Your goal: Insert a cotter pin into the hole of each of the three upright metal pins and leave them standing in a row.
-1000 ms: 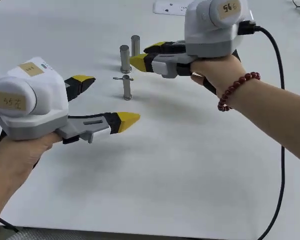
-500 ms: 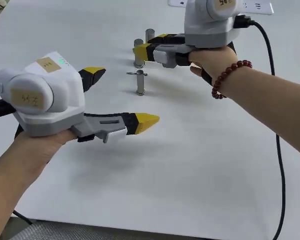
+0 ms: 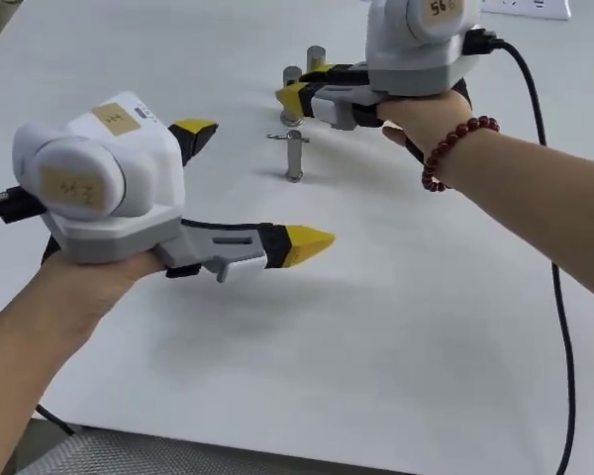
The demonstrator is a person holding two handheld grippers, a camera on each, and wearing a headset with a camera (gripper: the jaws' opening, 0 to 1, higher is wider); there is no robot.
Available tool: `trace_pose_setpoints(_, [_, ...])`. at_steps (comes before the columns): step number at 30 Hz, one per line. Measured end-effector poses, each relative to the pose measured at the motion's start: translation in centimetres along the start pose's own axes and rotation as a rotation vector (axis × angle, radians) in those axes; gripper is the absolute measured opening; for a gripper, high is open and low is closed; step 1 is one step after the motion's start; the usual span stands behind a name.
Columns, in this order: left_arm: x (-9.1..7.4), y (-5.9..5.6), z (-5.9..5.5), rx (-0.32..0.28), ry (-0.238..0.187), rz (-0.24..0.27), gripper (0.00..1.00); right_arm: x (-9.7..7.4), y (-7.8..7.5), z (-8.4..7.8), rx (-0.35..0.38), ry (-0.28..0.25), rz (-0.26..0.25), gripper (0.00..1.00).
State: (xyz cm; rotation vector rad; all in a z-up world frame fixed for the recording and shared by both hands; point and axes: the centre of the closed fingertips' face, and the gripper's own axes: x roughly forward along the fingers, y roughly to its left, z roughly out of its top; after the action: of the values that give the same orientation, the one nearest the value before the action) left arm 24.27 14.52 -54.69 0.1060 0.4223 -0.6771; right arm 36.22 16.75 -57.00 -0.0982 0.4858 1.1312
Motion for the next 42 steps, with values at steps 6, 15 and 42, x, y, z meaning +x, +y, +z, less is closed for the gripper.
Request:
trace_pose_setpoints(6, [0.0, 0.1, -0.1, 0.001, 0.01, 0.0, 0.99, 0.2, -0.6, 0.1, 0.013, -0.007, -0.006, 0.11])
trace_pose_setpoints(15, [-0.4, 0.9, -0.1, -0.015, 0.007, 0.022, 0.99, 0.1, 0.0, 0.2, -0.09, 0.006, 0.001, 0.08])
trace_pose_setpoints(42, [-1.5, 0.4, 1.6, -0.029, -0.016, 0.03, 0.99, -6.2, -1.4, -0.4, -0.135, 0.039, -0.203, 0.08])
